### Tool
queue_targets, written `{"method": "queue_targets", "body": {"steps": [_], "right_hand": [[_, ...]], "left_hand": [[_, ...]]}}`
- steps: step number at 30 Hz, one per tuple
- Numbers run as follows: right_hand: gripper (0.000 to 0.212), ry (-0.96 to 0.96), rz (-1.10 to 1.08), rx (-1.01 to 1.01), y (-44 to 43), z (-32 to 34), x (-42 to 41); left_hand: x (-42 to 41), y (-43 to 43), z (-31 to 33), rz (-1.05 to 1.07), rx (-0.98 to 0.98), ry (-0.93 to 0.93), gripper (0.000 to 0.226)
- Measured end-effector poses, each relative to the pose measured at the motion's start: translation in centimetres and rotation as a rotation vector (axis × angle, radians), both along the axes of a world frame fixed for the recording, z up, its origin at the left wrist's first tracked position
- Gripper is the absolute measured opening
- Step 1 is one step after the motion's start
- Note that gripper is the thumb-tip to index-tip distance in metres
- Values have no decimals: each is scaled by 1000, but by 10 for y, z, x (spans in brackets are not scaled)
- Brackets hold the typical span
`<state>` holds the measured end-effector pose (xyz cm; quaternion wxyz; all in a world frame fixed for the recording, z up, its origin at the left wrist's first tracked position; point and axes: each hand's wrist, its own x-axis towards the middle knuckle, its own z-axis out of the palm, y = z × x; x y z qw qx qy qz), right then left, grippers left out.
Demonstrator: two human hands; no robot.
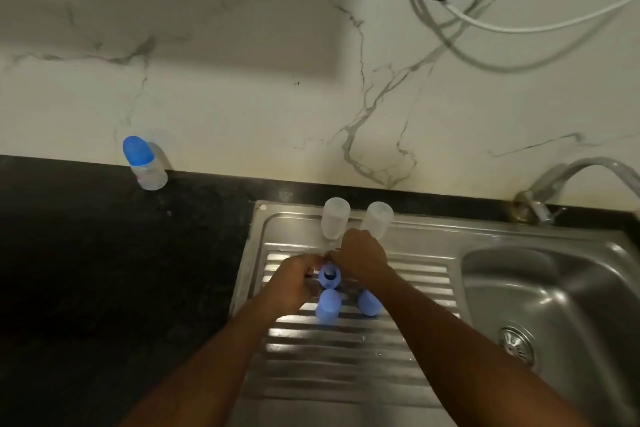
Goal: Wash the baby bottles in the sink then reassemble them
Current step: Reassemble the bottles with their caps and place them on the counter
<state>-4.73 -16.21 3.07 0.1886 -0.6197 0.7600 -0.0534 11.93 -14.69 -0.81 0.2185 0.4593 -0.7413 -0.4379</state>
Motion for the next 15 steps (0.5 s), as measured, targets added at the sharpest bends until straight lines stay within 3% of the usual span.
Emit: {"method": "queue_targets", "body": {"steps": [4, 10, 15], "right_hand": [[19, -40, 33, -66, -4, -16, 3], [21, -137, -1, -163, 6, -7, -10], [29, -474, -182, -339, 26, 25, -22]], "left_hand": [[-7, 3, -2, 67, -2, -37, 19], [-20, 8, -2, 153, -38, -70, 20], [-16, 22, 12, 338, 103, 156, 25]]}}
